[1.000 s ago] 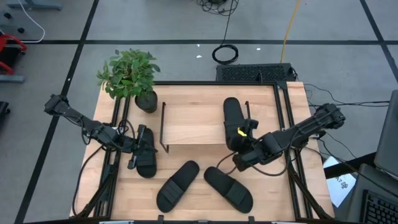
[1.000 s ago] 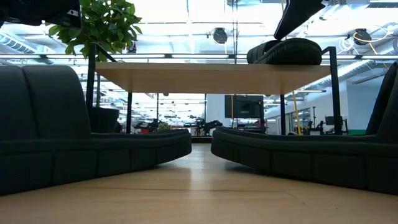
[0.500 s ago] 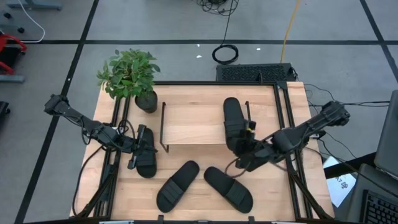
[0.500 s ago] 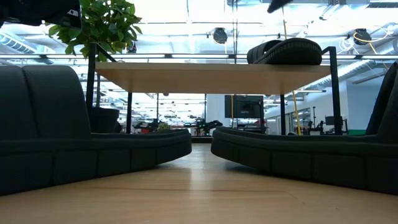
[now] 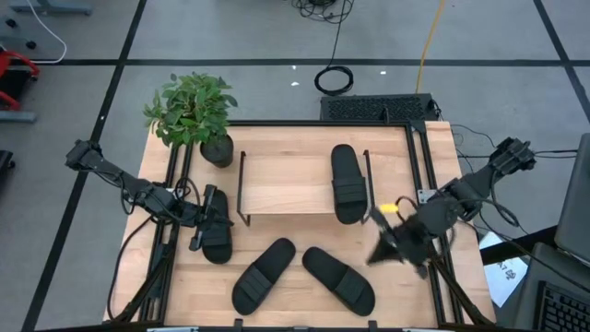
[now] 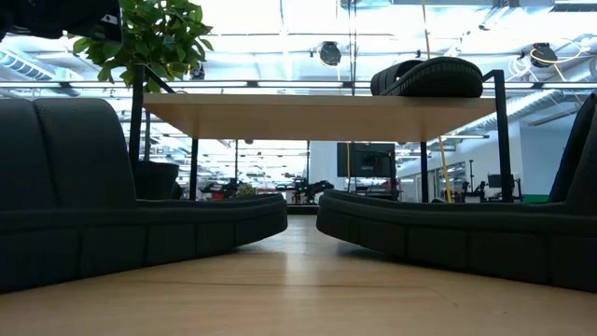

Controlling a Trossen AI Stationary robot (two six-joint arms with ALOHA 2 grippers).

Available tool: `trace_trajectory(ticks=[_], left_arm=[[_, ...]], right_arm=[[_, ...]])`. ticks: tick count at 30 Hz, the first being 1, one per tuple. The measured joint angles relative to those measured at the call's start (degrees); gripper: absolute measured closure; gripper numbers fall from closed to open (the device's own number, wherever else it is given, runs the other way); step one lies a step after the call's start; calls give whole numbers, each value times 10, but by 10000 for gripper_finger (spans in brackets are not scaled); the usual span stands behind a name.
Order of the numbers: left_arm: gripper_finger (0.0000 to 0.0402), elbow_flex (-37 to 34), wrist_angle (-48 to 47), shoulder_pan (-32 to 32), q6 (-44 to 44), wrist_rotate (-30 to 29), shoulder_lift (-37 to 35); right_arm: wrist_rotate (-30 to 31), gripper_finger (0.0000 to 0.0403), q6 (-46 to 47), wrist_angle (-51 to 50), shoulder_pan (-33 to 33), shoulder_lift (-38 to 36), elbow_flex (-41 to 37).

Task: Pick and place slides into the shelf
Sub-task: Put the black slipper on the shelf

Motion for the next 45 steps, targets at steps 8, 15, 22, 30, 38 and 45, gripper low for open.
trace_trajectory(ticks=[8, 15, 22, 30, 38, 45], left_arm=[[394, 0, 0, 0, 2, 0, 0], [394, 0, 0, 0, 1, 0, 0], [394, 0, -7, 0, 2, 0, 0], [394, 0, -10, 0, 3, 0, 0], [394, 0, 1, 0, 3, 0, 0], [394, 0, 2, 0, 3, 0, 0]], right_arm=[[-204, 402, 12, 221, -63, -46, -185], [-61, 399, 106, 320, -170, -107, -251], [-105, 401, 107, 304, -190, -250, -250], [-11, 402, 122, 94, -150, -305, -250], [-34, 403, 122, 109, -110, -318, -302], [20, 403, 122, 181, -93, -398, -366]])
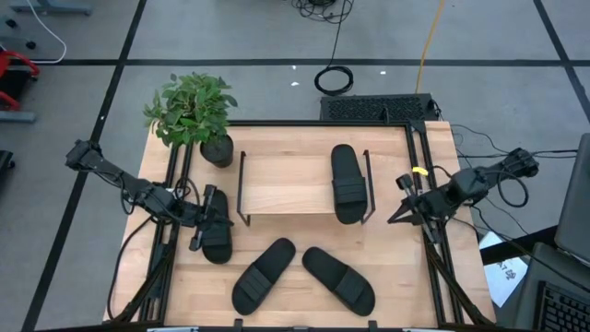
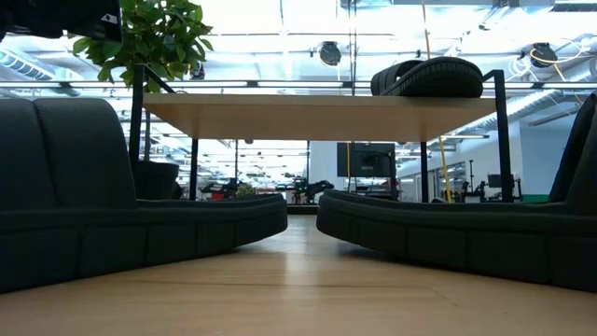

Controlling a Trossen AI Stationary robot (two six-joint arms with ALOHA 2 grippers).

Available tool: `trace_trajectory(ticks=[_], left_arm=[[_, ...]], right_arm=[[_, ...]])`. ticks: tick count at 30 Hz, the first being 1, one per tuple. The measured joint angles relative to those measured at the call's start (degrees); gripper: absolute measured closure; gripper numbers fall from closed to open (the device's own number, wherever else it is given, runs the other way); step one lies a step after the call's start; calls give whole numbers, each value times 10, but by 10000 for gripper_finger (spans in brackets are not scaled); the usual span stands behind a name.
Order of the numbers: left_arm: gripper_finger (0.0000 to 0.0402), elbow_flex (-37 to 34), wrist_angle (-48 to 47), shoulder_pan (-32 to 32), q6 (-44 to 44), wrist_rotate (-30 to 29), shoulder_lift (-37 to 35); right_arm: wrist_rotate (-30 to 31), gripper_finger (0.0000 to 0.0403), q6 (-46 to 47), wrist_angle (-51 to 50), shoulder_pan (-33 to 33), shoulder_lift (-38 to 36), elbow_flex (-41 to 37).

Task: Pick and place slides into the shelf
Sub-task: Put the black slipper on the shelf

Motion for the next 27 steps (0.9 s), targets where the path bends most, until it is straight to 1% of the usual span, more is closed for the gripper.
trace_trajectory(ticks=[6, 10, 15, 20, 23, 27], left_arm=[[394, 0, 0, 0, 3, 0, 0], [394, 0, 4, 0, 12, 0, 0], [394, 0, 18, 0, 13, 0, 0], [394, 0, 18, 0, 10, 5, 0], [394, 0, 14, 0, -4, 16, 0], [394, 0, 16, 0, -23, 34, 0]], right_arm=[[-1, 403, 25, 4, 0, -75, -54], [-46, 403, 45, 4, -1, -104, -88], [-62, 403, 67, 28, 0, -117, -131], [-64, 403, 64, 92, 0, -117, -165], [-64, 403, 46, 99, 0, -117, -180], [-63, 403, -6, 118, 0, -117, -197]])
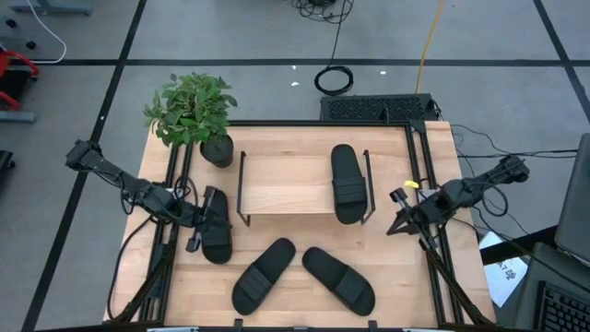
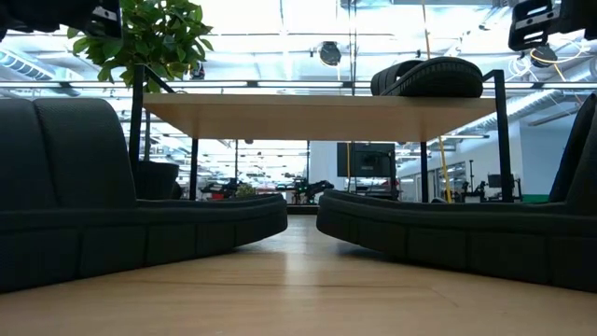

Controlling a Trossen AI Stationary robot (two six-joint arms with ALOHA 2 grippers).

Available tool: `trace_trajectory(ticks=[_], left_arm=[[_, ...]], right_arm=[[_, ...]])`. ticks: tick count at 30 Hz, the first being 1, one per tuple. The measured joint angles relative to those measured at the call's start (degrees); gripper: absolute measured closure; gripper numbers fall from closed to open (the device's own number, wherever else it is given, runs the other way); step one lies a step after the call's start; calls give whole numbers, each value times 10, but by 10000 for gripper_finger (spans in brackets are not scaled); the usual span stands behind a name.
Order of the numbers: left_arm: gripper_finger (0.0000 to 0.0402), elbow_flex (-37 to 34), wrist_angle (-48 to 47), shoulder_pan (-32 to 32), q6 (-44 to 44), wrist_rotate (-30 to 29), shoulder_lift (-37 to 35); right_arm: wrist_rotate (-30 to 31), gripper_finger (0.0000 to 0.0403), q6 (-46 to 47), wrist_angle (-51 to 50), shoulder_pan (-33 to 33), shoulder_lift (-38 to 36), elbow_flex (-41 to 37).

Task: Pick and place slides into the shelf
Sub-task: Put the black slipper on the shelf

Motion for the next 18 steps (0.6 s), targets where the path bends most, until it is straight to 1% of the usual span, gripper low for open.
trace_trajectory(ticks=[7, 9, 11, 13, 15, 17, 18], left_arm=[[394, 3, 15, 0, 21, 7, 0], [394, 21, 7, -1, 20, 6, 1], [394, 59, -20, -11, 7, -5, 11], [394, 109, -71, -28, -7, -31, 33], [394, 165, -131, -53, -8, -69, 63], [394, 220, -197, -83, -4, -137, 96], [394, 249, -235, -98, -9, -184, 112]], right_arm=[[0, 403, -33, 3, 0, 0, -4], [1, 403, -47, 5, 0, 0, -4], [2, 403, -52, 11, 0, 0, -4], [2, 403, -54, 21, 0, 0, -4], [2, 403, -57, 29, 0, 0, -4], [2, 403, -60, 31, 0, 0, -4], [3, 403, -60, 31, 0, 0, -4]])
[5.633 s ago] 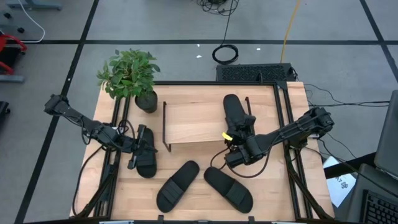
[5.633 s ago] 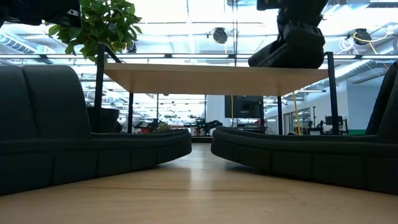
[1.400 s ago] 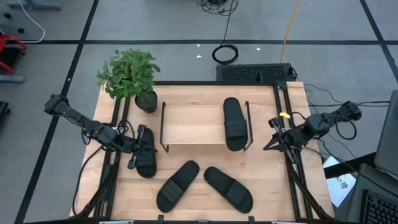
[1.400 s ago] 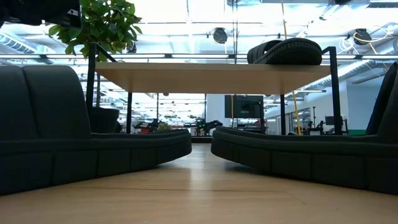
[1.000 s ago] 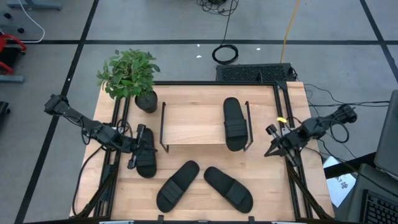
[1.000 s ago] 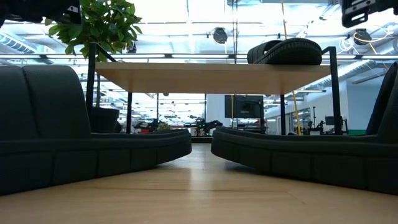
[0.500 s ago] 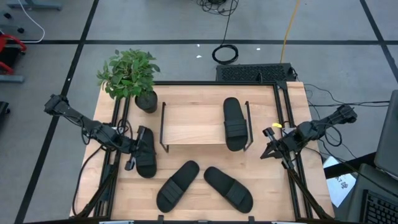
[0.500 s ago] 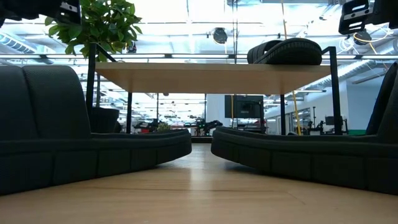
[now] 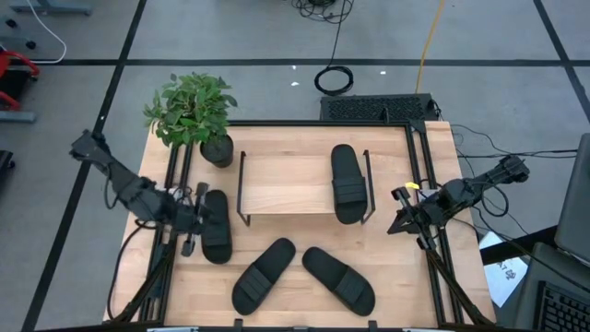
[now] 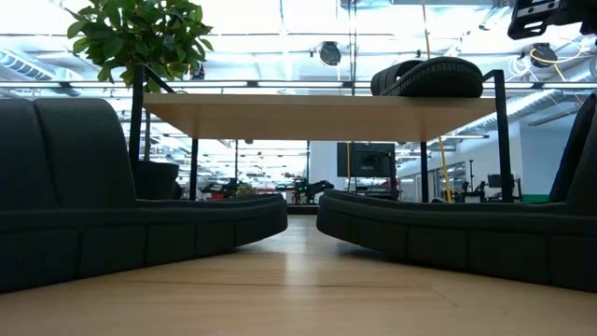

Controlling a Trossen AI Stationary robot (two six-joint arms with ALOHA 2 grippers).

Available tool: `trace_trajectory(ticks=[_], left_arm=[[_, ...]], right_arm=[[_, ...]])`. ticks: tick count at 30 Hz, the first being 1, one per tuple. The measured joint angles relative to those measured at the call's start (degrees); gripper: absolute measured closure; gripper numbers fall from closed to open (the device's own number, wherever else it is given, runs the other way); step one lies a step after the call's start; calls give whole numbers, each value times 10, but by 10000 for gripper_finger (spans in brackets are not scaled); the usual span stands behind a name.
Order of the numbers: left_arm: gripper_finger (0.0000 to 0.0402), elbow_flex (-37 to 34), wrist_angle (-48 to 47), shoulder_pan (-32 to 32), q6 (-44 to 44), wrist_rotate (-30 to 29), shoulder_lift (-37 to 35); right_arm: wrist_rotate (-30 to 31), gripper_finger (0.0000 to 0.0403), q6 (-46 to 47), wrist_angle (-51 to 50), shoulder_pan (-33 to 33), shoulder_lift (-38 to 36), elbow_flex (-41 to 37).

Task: Pick and place slides into the shelf
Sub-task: Put the black slipper on the shelf

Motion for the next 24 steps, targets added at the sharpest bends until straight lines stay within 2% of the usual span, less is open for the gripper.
trace_trajectory(ticks=[4, 7, 10, 14, 18, 21, 22, 24], left_arm=[[394, 108, -125, -53, -58, -163, 66], [394, 169, -190, -91, -100, -200, 116], [394, 211, -215, -135, -118, -223, 160], [394, 241, -249, -203, -152, -313, 219], [394, 266, -320, -286, -223, -478, 260], [394, 268, -333, -362, -237, -583, 271], [394, 268, -333, -385, -237, -606, 271], [394, 268, -332, -419, -235, -613, 269]], right_arm=[[0, 403, 6, -1, 0, 0, 0], [0, 403, 11, -1, 0, 0, 0], [0, 403, 12, -2, 0, 0, 0], [0, 403, 12, -3, 0, 1, 0], [0, 403, 15, -4, 0, 1, 0], [0, 403, 21, -7, 0, 1, 0], [0, 403, 21, -7, 0, 1, 0], [0, 403, 21, -7, 0, 1, 0]])
